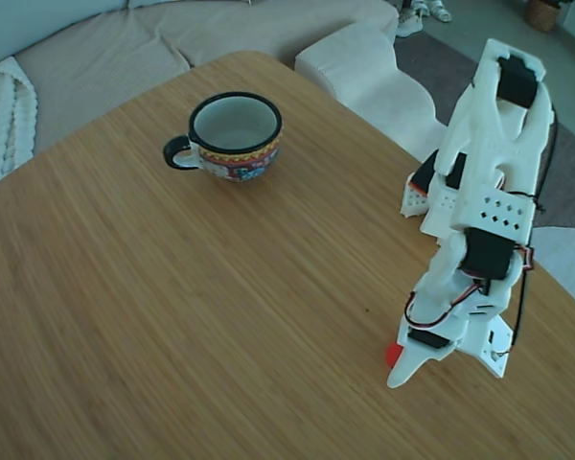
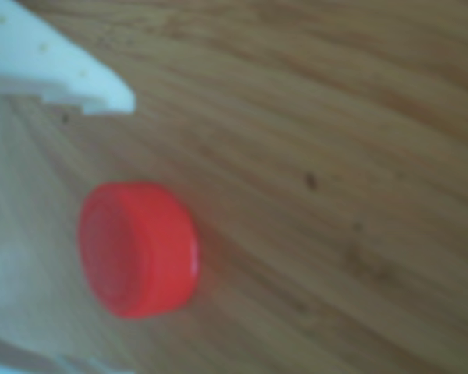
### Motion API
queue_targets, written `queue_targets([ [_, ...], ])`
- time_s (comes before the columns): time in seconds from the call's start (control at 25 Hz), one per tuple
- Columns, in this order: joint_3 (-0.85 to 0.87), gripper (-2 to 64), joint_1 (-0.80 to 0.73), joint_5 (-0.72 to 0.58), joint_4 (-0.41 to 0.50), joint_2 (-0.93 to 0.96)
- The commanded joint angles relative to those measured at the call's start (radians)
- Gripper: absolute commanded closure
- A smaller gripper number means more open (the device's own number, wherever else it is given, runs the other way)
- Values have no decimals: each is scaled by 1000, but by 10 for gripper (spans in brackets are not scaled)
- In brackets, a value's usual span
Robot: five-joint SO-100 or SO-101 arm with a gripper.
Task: Grasp a red cap and put it in the cup.
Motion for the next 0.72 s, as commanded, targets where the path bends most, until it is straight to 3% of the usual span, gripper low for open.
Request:
queue_targets([
  [0.0,-43,198,0,2,0,11],
  [0.28,-35,208,0,-2,0,12],
  [0.36,-35,279,0,-2,-5,14],
  [0.56,-49,578,0,-3,-12,12],
  [0.68,-49,611,0,-3,-14,18],
])
